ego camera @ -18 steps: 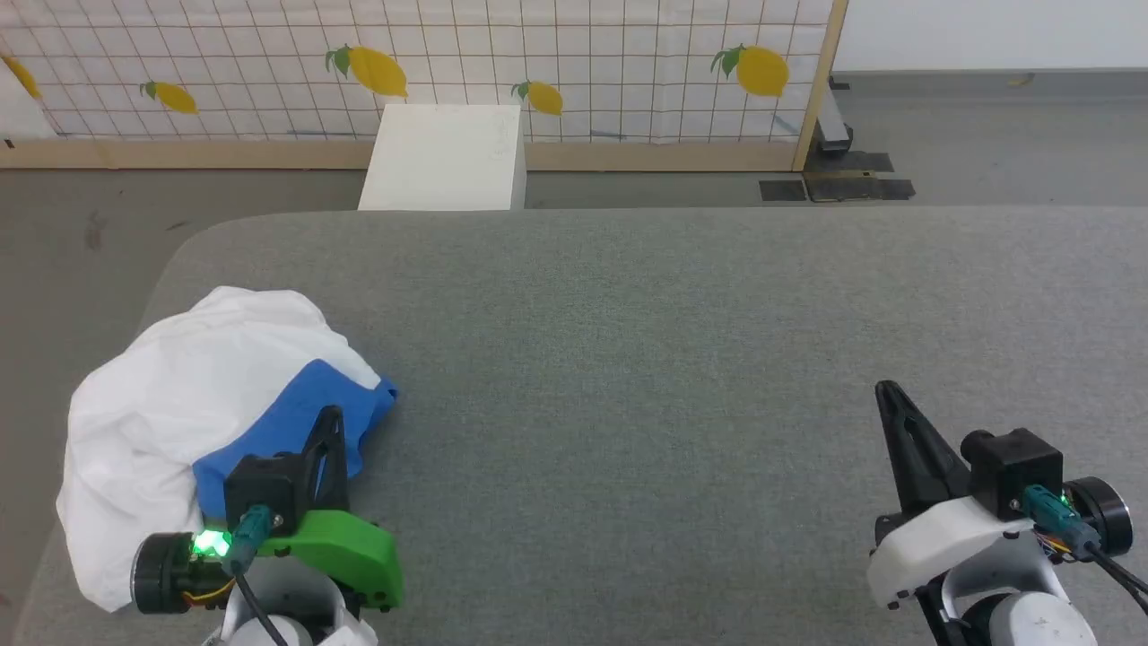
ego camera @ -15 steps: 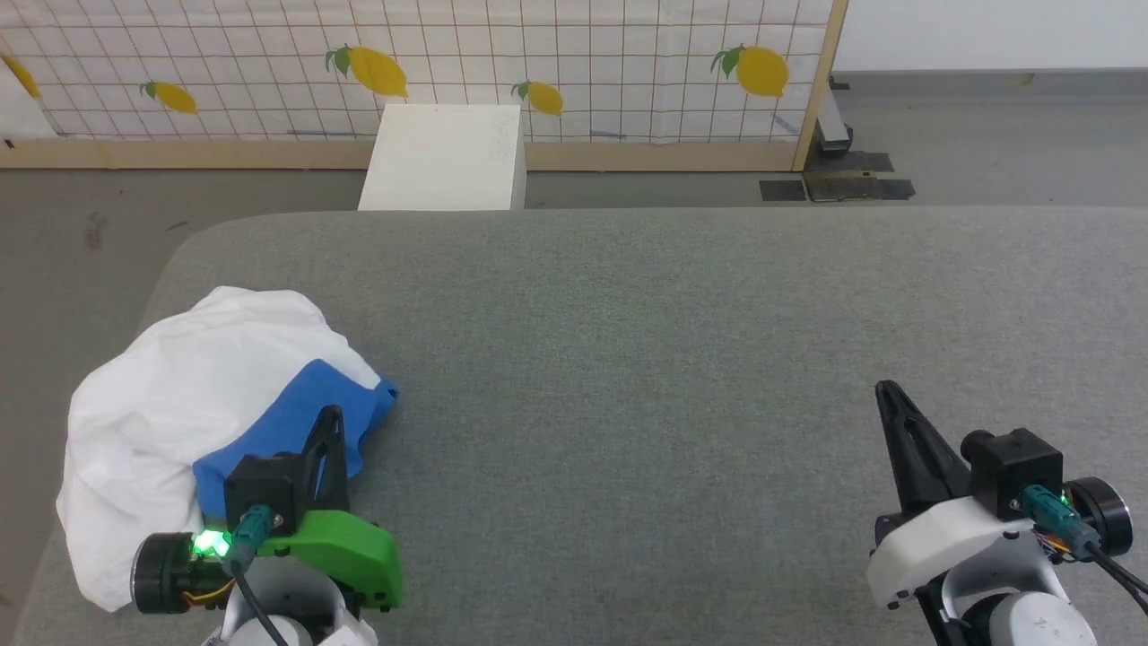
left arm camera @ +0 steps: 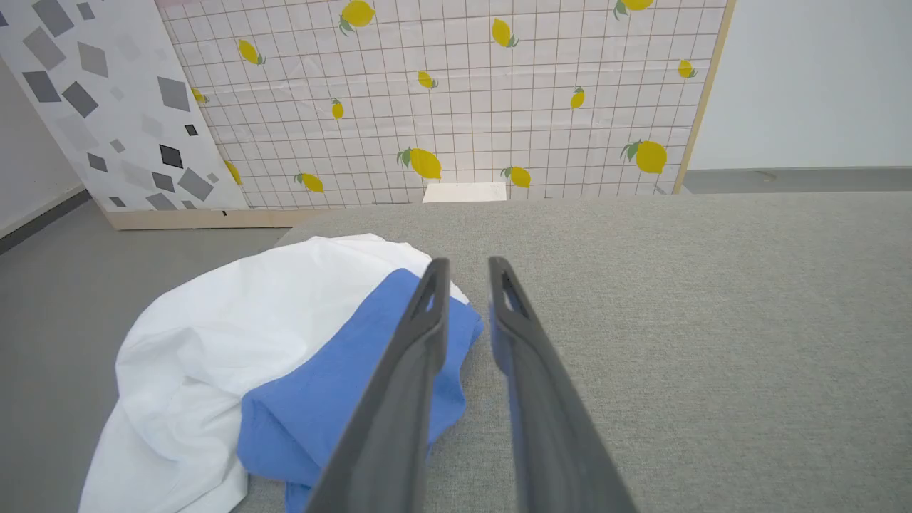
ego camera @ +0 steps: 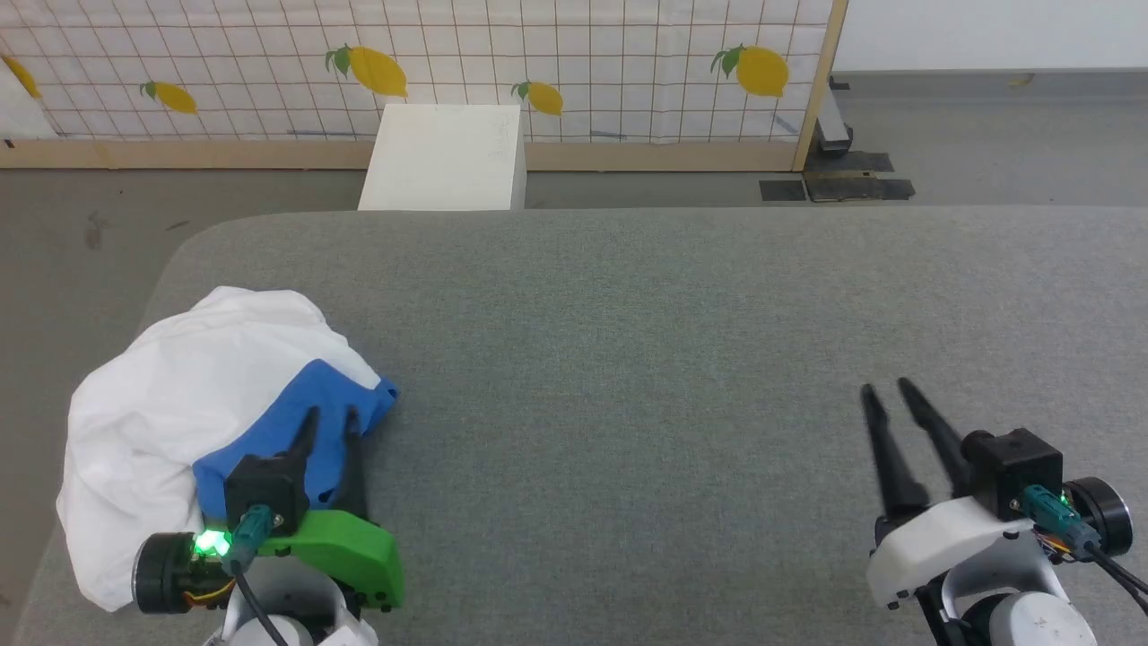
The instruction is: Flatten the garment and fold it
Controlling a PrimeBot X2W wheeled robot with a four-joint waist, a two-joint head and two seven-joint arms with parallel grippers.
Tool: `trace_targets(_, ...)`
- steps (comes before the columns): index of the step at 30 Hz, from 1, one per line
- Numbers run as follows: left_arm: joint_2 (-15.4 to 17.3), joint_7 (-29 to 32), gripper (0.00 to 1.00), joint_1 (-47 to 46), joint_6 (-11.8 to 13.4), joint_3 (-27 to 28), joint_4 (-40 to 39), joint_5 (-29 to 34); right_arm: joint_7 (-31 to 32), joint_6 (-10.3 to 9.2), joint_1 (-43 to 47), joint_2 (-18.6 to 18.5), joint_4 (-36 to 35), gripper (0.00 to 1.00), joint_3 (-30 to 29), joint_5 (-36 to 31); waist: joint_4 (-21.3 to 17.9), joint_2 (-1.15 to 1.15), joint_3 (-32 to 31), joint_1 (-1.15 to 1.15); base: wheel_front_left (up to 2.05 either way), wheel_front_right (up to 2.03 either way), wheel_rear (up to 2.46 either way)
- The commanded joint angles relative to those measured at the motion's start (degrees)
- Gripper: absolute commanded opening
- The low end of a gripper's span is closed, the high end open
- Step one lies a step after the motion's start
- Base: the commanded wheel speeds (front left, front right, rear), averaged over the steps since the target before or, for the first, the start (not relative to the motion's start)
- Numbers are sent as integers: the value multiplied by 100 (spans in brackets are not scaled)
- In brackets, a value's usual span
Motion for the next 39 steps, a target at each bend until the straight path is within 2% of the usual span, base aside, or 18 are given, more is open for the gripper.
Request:
trace_targets(1, 0, -2, 100, 1, 0, -4, 1, -8, -3, 0, 2, 0, 2, 100, -1, 4, 0, 0, 0, 0, 0, 0, 0)
trace_targets(21, 1, -236, 100, -6, 13, -56, 211, -215, -239, -2, 61, 1, 194, 100, -144, 220, 51, 0, -11, 0, 0, 0, 0)
trace_targets(39, 43, -451, 100, 18, 69, 46, 328, -422, -454, -3, 33, 2, 413, 100, -221, 325, 657, 0, 12, 0, 0, 0, 0)
